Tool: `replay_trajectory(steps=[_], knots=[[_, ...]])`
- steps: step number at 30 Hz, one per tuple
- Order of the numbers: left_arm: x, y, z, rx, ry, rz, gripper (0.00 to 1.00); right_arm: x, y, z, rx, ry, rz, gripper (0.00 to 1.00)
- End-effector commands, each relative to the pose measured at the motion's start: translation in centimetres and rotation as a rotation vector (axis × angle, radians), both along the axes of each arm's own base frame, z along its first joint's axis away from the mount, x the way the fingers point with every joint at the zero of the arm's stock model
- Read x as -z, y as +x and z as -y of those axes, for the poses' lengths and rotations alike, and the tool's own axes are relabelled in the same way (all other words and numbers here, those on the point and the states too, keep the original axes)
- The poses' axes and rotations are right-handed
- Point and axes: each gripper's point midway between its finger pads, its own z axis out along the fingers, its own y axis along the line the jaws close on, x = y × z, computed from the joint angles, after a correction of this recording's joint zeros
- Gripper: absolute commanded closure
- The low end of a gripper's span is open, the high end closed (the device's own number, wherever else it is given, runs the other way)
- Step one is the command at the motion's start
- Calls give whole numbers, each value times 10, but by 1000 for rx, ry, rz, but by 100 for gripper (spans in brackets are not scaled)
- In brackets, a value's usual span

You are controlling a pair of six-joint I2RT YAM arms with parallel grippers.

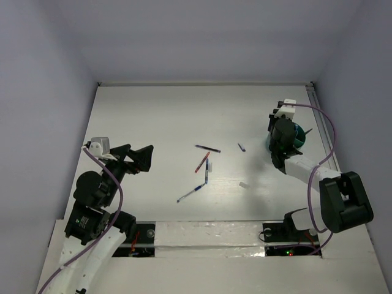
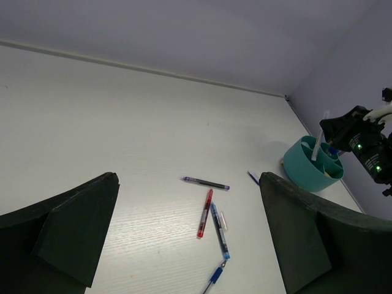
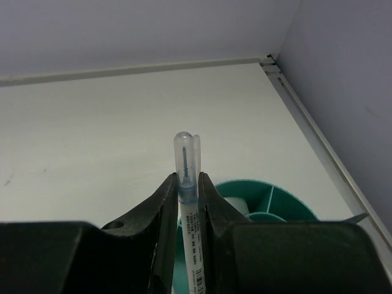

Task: Sort the stationery into containers
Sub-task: Place the pen in the storage box, then pick up the pen from the center of the board.

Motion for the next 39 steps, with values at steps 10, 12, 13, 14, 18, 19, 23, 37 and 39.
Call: replay_trajectory(steps=[10,12,13,14,18,19,23,37,39], knots=[[-12,-3,1,8,-14,51,1,-13,-11,8,35,5,40,85],[-12,-3,1,8,-14,50,1,-11,-13,10,45,14,33,68],[-12,-3,1,8,-14,51,1,-11,-13,11,55,14,32,66],[-12,-3,1,10,-14,51,1,-9,-14,14,74,10,22,61],[-11,-3,1,8,-14,50,1,-14,-17,15,74,24,33,48],[-12,-3,1,8,-15,53,1,-15,-17,14,68,30,36,45],[-11,-2,0,2,-12,45,1,-24,-16,-1,-14,79,30,45],[5,17,-6,-53,18,-27,1,32,-77,-277,-959,155,-462,59],[9,21,-6,-55,23,-41,1,28,-73,-291,-999,131,-478,54]])
